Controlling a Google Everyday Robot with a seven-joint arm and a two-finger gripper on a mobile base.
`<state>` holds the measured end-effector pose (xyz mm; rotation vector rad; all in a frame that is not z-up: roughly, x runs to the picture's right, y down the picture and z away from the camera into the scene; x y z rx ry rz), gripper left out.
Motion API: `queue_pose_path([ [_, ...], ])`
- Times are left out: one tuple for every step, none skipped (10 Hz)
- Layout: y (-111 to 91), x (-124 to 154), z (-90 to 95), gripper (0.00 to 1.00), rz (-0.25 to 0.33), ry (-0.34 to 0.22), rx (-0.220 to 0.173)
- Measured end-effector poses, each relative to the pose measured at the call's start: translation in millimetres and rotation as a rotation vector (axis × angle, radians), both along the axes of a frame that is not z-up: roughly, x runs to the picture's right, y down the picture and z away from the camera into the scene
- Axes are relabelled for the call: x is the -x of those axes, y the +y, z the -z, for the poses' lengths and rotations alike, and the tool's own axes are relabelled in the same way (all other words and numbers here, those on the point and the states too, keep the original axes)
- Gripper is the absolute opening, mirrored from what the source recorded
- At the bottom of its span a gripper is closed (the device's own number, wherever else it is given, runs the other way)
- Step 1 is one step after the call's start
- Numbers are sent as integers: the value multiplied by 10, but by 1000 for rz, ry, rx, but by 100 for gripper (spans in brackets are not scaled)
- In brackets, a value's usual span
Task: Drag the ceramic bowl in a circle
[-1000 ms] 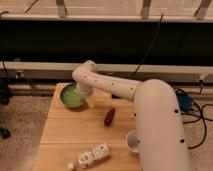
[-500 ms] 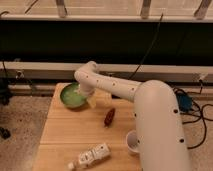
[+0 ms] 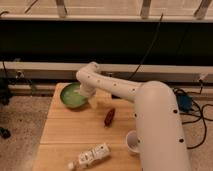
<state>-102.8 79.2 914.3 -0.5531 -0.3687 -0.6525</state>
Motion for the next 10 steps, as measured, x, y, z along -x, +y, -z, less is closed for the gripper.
queue_pose_path([
  [3, -7, -3, 80, 0, 0, 2],
  [12, -12, -9, 80, 0, -1, 4],
  [20, -25, -18, 80, 0, -1, 6],
  [34, -47, -26, 80, 2, -1, 10],
  [40, -61, -32, 80, 1, -2, 12],
  [47, -76, -39, 80, 2, -2, 15],
  [59, -92, -47, 80, 2, -2, 18],
  [68, -102, -50, 79, 3, -2, 21],
  [76, -122, -57, 74, 3, -2, 23],
  [89, -153, -65, 62, 3, -2, 26],
])
